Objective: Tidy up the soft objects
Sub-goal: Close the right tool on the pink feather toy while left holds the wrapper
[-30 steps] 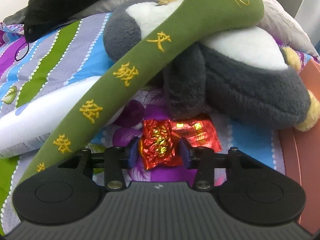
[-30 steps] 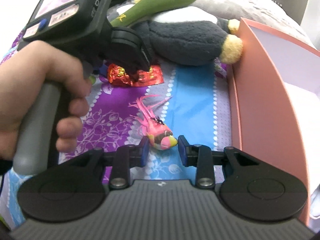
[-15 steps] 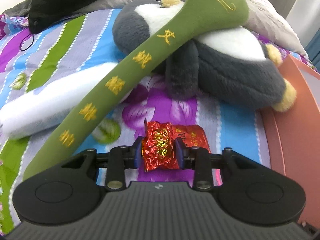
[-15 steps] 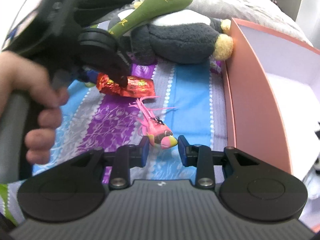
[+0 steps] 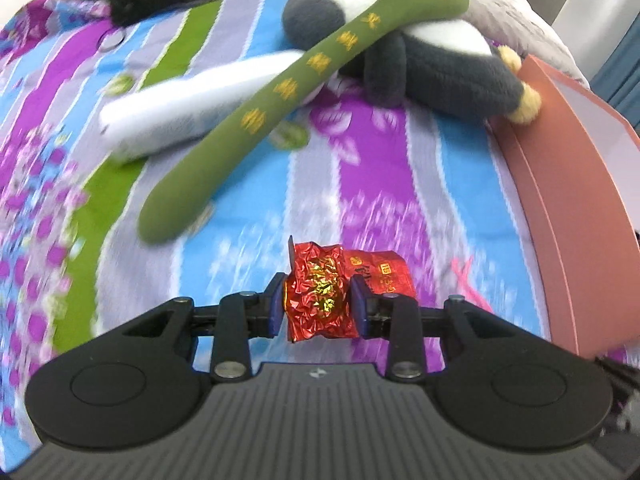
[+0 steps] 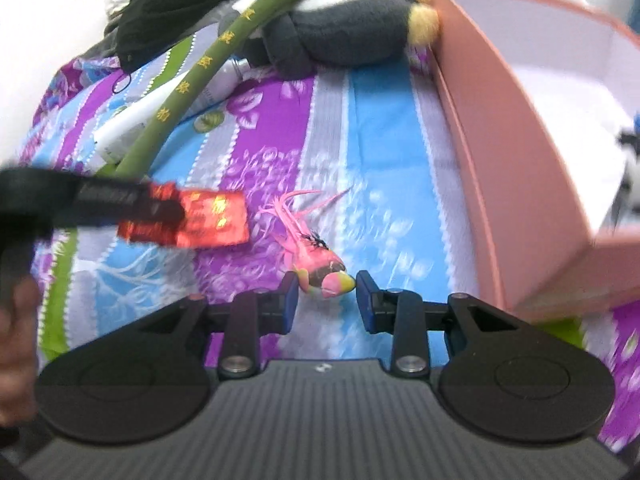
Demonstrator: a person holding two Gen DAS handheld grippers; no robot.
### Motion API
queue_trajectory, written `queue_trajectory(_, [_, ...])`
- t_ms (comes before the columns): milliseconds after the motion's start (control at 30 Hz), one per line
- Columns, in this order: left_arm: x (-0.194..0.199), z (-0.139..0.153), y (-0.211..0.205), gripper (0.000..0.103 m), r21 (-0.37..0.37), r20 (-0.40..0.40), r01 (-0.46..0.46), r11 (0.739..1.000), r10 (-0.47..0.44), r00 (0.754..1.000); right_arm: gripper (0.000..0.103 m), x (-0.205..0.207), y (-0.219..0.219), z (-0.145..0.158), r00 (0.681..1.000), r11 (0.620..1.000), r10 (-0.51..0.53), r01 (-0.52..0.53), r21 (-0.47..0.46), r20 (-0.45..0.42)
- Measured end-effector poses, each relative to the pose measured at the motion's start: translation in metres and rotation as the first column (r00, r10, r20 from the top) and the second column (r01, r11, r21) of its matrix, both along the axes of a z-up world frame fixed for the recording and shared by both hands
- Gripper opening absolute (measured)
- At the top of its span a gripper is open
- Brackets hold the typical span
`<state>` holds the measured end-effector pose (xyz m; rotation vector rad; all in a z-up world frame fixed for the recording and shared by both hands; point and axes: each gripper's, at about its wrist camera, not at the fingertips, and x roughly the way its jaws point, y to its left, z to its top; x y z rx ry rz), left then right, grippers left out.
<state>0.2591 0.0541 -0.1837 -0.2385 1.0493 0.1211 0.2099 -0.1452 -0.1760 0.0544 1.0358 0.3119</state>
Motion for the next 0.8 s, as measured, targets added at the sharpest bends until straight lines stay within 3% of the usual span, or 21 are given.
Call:
queue_trajectory(167, [-0.045, -0.005, 0.011, 0.039, -0.026, -0.025, -0.013, 1.0, 0.012, 1.0, 0.037, -0.015, 0.002, -0.009, 0.999, 0.998, -0.03, 0.032, 0.054, -0.042])
queue_trajectory(300, [-0.067, -0.009, 0.013, 0.039, -0.047, -0.043, 0.004, 0.999, -0.006, 0.999, 0.051, -0.02, 0.005, -0.011, 0.998, 0.998, 0.005, -0.001, 0.068, -0.058])
queue_trajectory(800, [-0.085, 0.005, 0.014, 0.039, -0.046, 0.001, 0.012, 0.999, -0.012, 1.0, 0.05, -0.007, 0.008, 0.005, 0.989, 0.989, 0.142, -0.144, 0.041, 0.044])
